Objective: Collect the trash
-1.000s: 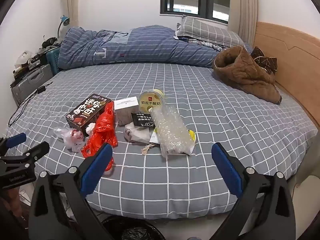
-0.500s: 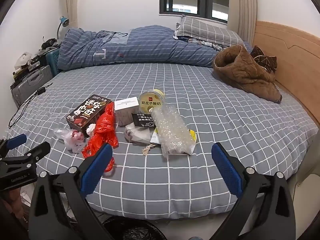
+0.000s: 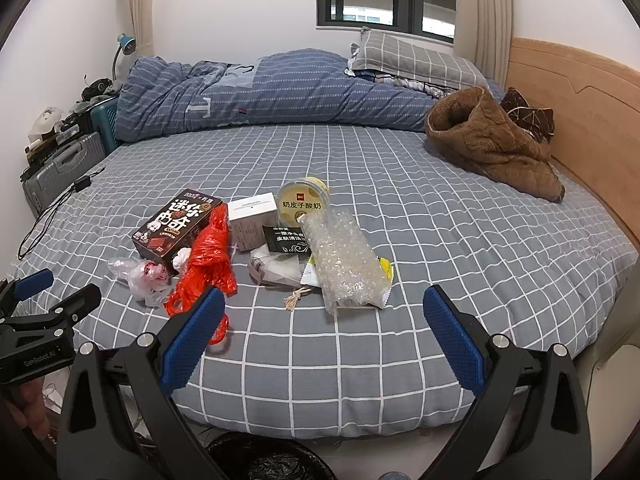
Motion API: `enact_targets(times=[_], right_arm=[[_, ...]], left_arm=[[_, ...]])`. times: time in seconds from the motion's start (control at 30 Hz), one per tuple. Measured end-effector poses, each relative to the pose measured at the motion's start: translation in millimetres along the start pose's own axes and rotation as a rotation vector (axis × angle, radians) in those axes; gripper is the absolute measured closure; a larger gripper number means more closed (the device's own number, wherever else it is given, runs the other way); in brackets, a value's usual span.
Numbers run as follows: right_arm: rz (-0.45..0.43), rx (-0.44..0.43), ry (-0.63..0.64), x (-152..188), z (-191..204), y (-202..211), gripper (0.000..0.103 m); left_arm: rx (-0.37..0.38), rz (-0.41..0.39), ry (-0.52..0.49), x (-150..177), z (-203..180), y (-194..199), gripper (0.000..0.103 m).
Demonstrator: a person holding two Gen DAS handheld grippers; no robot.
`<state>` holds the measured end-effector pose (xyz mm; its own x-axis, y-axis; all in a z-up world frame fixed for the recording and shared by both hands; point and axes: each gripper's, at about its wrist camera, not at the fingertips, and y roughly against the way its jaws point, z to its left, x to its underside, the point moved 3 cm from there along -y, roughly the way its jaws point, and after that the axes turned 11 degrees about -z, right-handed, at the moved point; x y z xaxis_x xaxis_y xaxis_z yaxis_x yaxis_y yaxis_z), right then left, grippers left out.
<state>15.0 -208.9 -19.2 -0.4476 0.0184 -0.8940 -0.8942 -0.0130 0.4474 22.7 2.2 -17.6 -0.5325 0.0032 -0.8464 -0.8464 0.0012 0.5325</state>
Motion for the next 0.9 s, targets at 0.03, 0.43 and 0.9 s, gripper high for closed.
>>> enact_targets(times=[0.03, 0.43, 0.9], right_arm=[[-0.001, 0.0, 0.0, -0.1, -0.4, 0.4, 0.007], [-0.002, 0.002, -0.003, 0.6, -0.5, -2.6, 0.007], [-0.003, 0.009, 0.0, 0.4, 0.5, -4.8, 0.007]], left_arm=[[0.0, 0.0, -0.001, 0.3, -0.8, -0.7, 0.006], [0.012, 0.008, -0.004, 0.4, -4.9, -3.9, 0.006], [0.028, 0.017, -0.014, -4.6, -8.5, -5.5, 0.006]])
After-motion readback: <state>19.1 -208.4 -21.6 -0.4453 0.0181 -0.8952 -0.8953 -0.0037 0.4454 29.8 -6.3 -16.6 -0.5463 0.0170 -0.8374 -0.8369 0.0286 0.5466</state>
